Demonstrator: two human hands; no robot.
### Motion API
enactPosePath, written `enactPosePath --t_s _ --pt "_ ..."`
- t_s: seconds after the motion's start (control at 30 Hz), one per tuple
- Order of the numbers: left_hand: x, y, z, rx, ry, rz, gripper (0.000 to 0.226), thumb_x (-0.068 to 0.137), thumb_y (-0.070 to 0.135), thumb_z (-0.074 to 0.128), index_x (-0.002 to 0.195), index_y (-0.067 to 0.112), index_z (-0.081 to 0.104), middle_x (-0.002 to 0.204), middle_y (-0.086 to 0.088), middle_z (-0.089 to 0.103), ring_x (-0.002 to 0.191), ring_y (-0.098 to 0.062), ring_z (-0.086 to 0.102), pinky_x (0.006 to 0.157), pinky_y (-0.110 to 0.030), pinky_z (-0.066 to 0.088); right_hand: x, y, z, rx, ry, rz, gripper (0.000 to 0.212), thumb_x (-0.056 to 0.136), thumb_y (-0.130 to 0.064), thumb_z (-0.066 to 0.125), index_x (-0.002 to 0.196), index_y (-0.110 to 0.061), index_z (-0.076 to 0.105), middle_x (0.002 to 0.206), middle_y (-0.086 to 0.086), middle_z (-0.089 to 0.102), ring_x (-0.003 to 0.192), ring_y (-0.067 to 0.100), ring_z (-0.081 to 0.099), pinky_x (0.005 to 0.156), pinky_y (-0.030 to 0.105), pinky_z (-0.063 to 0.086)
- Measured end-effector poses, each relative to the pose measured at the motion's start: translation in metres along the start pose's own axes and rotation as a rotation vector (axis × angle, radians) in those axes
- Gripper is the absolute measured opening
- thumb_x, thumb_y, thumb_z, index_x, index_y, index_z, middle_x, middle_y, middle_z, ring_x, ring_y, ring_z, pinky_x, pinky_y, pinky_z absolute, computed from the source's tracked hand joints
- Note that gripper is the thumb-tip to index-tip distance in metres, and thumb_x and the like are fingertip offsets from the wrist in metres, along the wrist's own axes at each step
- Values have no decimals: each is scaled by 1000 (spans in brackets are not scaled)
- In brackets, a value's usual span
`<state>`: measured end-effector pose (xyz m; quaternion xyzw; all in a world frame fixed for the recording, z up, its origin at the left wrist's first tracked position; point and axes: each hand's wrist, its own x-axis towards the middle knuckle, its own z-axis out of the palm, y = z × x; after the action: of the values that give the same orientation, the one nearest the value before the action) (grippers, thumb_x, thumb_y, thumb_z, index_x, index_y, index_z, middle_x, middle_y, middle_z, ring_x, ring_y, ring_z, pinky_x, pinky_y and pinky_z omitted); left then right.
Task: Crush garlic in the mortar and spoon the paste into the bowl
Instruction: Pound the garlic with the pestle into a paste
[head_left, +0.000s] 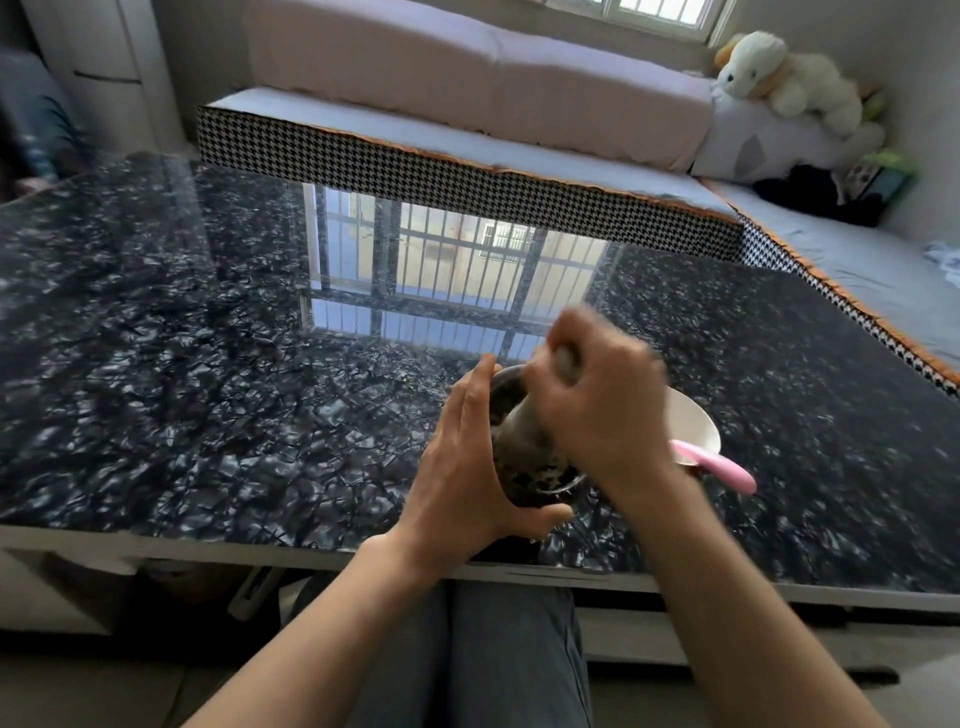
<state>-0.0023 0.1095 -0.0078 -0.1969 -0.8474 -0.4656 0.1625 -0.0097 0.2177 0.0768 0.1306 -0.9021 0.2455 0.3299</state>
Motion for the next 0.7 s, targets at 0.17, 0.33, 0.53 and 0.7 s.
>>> enactPosePath --t_s 0.17,0.33,0.53,0.7 --pt "-4 -1 -1 -2 19 12 119 47 62 69 140 27 3 137 5 27 124 2 23 100 -11 21 -5 5 8 -94 -76 -28 15 76 -25 54 69 -21 41 55 -8 41 48 19 40 49 23 25" --pt "1 2 0 11 -10 6 125 47 61 73 142 23 2 145 -2 24 128 -3 19 103 -22 23 2 0 -4 -22 44 -5 12 75 -23 56 68 -16 49 55 -10 43 47 12 40 46 16 26" --pt "-1 1 -1 14 -5 -18 128 47 54 78 144 19 2 141 4 26 127 -3 23 102 -11 19 -1 11 7 -118 -2 -50 18 76 -19 59 68 -21 43 56 -10 41 42 10 35 47 16 21" --pt "8 5 -2 11 -27 -58 130 47 47 84 145 12 5 145 -5 27 133 -15 26 109 -30 25 21 16 -6 -26 128 21 12 76 -15 60 69 -16 50 57 -4 48 46 13 41 51 20 30"
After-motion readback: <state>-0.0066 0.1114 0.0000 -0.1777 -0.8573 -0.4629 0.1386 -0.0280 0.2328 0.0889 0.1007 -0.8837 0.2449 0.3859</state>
